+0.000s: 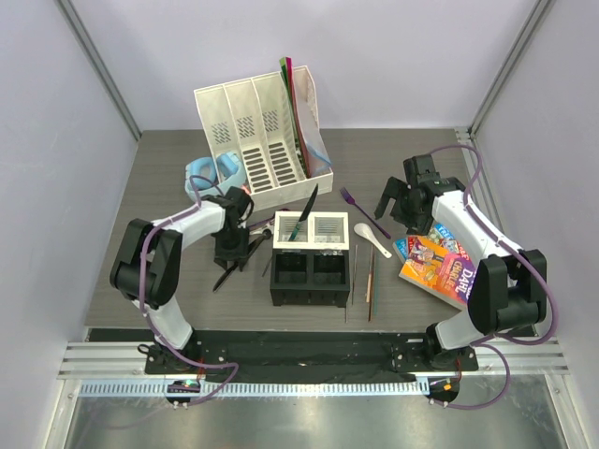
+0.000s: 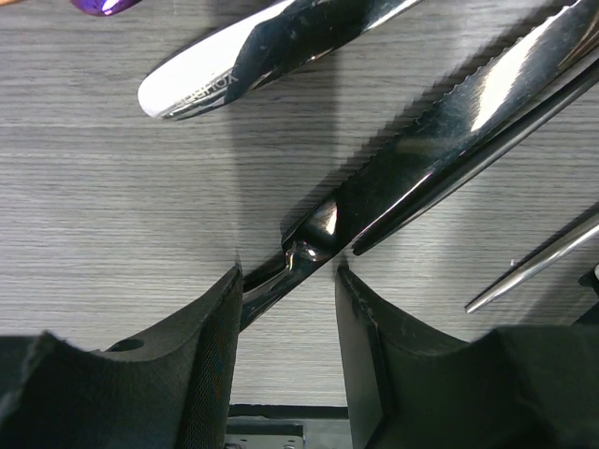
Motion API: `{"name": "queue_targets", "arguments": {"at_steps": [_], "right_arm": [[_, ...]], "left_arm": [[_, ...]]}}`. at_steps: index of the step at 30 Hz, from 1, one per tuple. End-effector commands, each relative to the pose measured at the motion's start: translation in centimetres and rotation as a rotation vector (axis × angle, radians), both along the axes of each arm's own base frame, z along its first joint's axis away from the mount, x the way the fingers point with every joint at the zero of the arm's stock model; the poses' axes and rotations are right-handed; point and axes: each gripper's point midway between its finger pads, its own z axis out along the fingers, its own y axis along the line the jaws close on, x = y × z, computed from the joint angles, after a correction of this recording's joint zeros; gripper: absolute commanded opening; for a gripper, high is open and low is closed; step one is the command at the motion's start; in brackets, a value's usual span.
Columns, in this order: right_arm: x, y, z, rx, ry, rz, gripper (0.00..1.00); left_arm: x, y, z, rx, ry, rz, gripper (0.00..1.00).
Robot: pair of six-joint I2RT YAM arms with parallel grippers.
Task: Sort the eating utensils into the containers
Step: Pick up the knife at the center of the board.
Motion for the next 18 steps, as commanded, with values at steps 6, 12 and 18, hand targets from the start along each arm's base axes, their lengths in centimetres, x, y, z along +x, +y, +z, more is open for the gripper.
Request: {"name": "queue_targets", "arguments": {"at_steps": [6, 12, 18], "right_arm": [[1.4, 0.3, 1.4, 0.022, -0.050, -0.014, 1.00], [1.4, 0.3, 1.2, 0.023, -0.047, -0.017, 1.00], [1.4, 0.9, 1.0, 0.051, -0.041, -0.007, 1.00]], "left_arm": [[0.9, -1.6, -1.0, -0.031, -0.015, -0.040, 0.45], [-0.5, -2.6, -1.6, -0.013, 0.013, -0.087, 0.40], [-1.5, -3.8, -2.4, -0.066, 0.053, -0.075, 0.32]]}}
